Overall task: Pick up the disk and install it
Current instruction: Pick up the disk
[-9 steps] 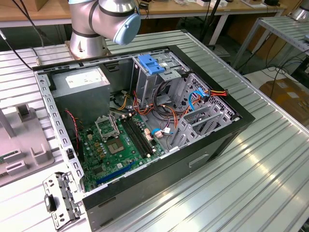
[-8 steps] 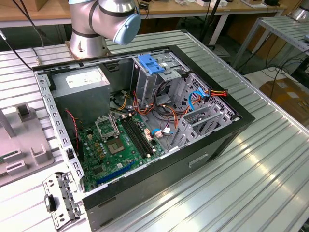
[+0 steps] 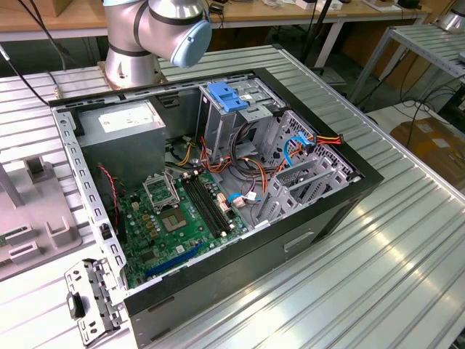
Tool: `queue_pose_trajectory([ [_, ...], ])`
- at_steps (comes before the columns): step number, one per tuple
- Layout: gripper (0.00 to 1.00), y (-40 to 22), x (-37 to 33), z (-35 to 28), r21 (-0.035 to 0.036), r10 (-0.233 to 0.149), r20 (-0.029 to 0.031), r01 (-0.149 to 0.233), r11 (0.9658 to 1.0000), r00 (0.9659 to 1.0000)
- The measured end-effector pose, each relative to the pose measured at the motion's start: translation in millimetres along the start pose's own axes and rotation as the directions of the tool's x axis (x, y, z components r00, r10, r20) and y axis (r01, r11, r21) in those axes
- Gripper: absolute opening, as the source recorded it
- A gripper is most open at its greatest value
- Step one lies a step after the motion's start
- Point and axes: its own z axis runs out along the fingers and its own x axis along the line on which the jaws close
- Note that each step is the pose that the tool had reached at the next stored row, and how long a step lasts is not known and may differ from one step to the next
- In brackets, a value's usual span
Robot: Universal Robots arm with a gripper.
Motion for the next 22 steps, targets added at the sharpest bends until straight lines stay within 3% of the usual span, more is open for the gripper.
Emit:
queue_pose_trajectory([
  [10, 0.11, 0.0, 0.0, 0.0, -0.002, -0.077, -0.0033, 0.077, 0.9971, 0.9971],
  [22, 0.11, 0.0, 0.0, 0.0, -0.0047, -0.168, -0.0071, 0.168, 0.9858, 0.9858],
])
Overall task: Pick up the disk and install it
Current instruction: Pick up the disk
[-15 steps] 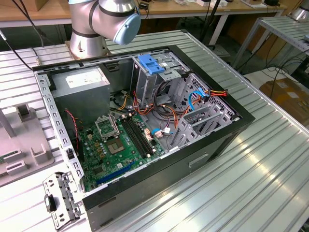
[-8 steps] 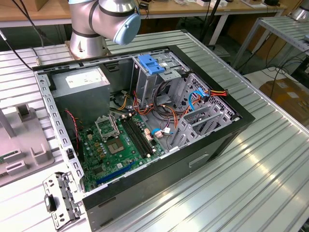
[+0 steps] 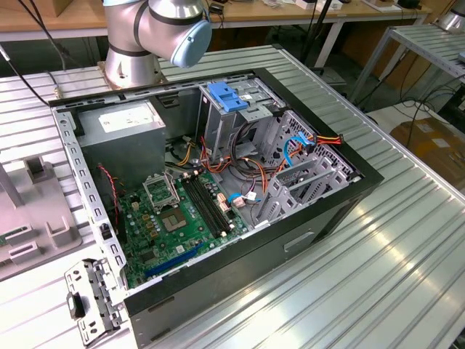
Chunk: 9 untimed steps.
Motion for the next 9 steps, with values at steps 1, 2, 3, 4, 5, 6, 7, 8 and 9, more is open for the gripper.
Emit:
queue_pose_trajectory([
  [1, 0.11, 0.0, 0.0, 0.0, -0.0001, -0.006, -0.0004, 0.006, 1.0, 1.0],
  [2, 0.11, 0.0, 0.0, 0.0, -0.0004, -0.015, -0.0007, 0.015, 0.9999, 0.9999],
  [3, 0.11, 0.0, 0.0, 0.0, -0.0006, -0.023, -0.001, 0.023, 0.9997, 0.9997],
  [4, 0.11, 0.0, 0.0, 0.0, -0.0009, -0.034, -0.0015, 0.034, 0.9994, 0.9994],
  [5, 0.11, 0.0, 0.0, 0.0, -0.001, -0.042, -0.0018, 0.042, 0.9991, 0.9991],
  [6, 0.11, 0.0, 0.0, 0.0, -0.0012, -0.047, -0.0021, 0.047, 0.9989, 0.9989],
  [7, 0.11, 0.0, 0.0, 0.0, -0.0015, -0.057, -0.0026, 0.057, 0.9984, 0.9984],
  [8, 0.11, 0.0, 0.0, 0.0, -0.0016, -0.064, -0.0028, 0.064, 0.998, 0.998],
  [9, 0.11, 0.0, 0.0, 0.0, -0.0019, -0.072, -0.0032, 0.072, 0.9974, 0.9974],
])
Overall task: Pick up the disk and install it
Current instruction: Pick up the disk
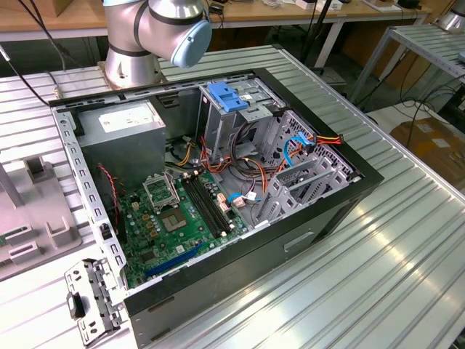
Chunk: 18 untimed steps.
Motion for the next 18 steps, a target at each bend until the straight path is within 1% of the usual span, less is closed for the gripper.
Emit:
queue_pose_trajectory([
  [5, 0.11, 0.0, 0.0, 0.0, -0.0009, -0.035, -0.0015, 0.035, 0.9994, 0.9994],
  [7, 0.11, 0.0, 0.0, 0.0, -0.0015, -0.057, -0.0024, 0.057, 0.9984, 0.9984],
  [10, 0.11, 0.0, 0.0, 0.0, -0.0019, -0.075, -0.0032, 0.075, 0.9972, 0.9972],
  [18, 0.11, -0.1, -0.1, 0.0, -0.0035, -0.128, -0.0054, 0.128, 0.9918, 0.9918],
])
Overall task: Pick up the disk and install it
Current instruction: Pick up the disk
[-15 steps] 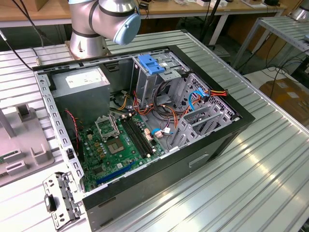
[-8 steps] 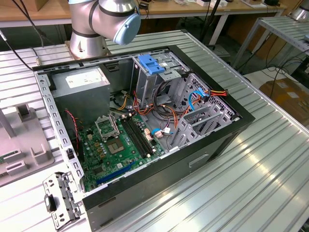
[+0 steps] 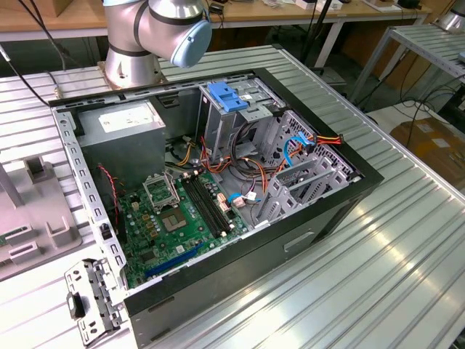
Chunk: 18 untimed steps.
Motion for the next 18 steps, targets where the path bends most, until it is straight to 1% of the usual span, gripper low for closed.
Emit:
queue_pose_trajectory([
  [8, 0.11, 0.0, 0.0, 0.0, -0.0014, -0.053, -0.0023, 0.053, 0.9986, 0.9986],
  [18, 0.11, 0.0, 0.0, 0.0, -0.0024, -0.087, -0.0038, 0.087, 0.9962, 0.9962],
])
